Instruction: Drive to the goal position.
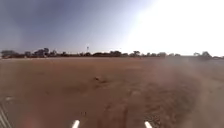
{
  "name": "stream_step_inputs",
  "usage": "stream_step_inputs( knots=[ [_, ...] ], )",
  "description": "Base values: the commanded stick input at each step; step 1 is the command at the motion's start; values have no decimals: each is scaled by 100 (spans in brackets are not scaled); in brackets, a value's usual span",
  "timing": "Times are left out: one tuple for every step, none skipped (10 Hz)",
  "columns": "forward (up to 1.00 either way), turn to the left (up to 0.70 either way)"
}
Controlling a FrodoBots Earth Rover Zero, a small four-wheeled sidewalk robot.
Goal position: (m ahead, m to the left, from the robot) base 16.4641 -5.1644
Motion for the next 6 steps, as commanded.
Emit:
stream_step_inputs(
  knots=[
    [100,0],
    [100,-2],
    [100,-33],
    [100,-39],
    [100,-39],
    [100,-38]
  ],
)
